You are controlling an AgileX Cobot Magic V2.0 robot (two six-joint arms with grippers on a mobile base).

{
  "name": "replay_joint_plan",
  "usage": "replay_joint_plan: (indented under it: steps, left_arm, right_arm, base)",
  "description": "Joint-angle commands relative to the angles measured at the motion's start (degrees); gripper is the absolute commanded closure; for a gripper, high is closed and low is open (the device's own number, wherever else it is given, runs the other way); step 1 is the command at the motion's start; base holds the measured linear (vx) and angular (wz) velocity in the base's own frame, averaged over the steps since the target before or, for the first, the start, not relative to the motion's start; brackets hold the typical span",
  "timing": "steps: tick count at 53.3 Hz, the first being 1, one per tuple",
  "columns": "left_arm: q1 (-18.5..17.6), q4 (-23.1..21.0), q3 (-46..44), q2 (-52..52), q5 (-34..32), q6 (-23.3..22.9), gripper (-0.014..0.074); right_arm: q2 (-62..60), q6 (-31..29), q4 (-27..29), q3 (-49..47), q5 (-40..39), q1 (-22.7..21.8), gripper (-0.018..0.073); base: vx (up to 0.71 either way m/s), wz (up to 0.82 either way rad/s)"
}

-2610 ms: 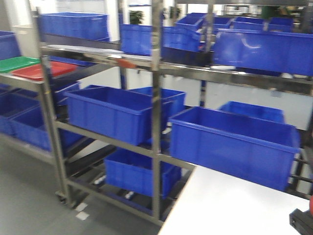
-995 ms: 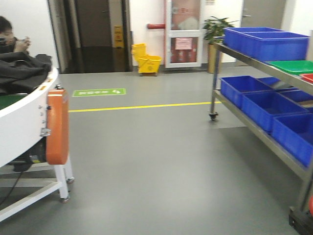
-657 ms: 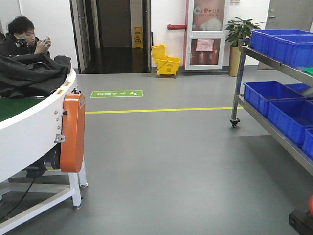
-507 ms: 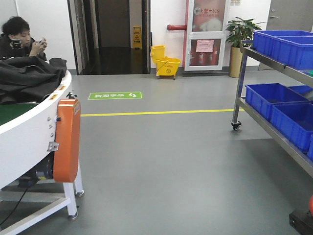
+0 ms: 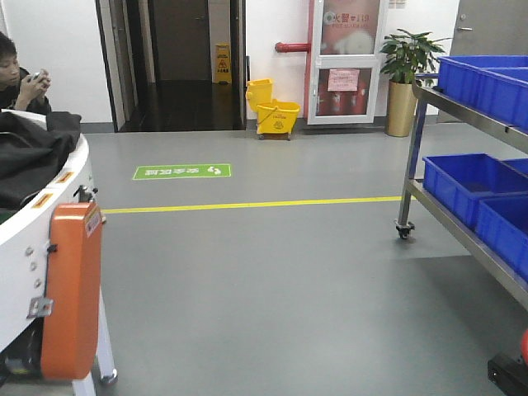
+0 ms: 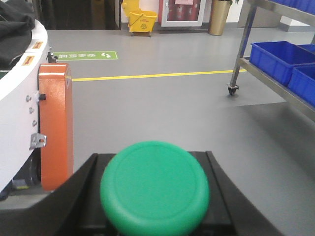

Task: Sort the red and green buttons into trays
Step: 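Drive the base to the counter with the green and red trays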

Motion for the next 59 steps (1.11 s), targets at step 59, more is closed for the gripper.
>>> replay_joint_plan:
  steps: [59]
  left_arm:
    - [-0.3,-0.1,-1.5,0.4,-5.2,0.0,0.0596]
  right_arm:
    - [0.1,0.0,0.1,-2.2,2.0,-0.3,0.057]
  base:
    - [0.61,-0.16]
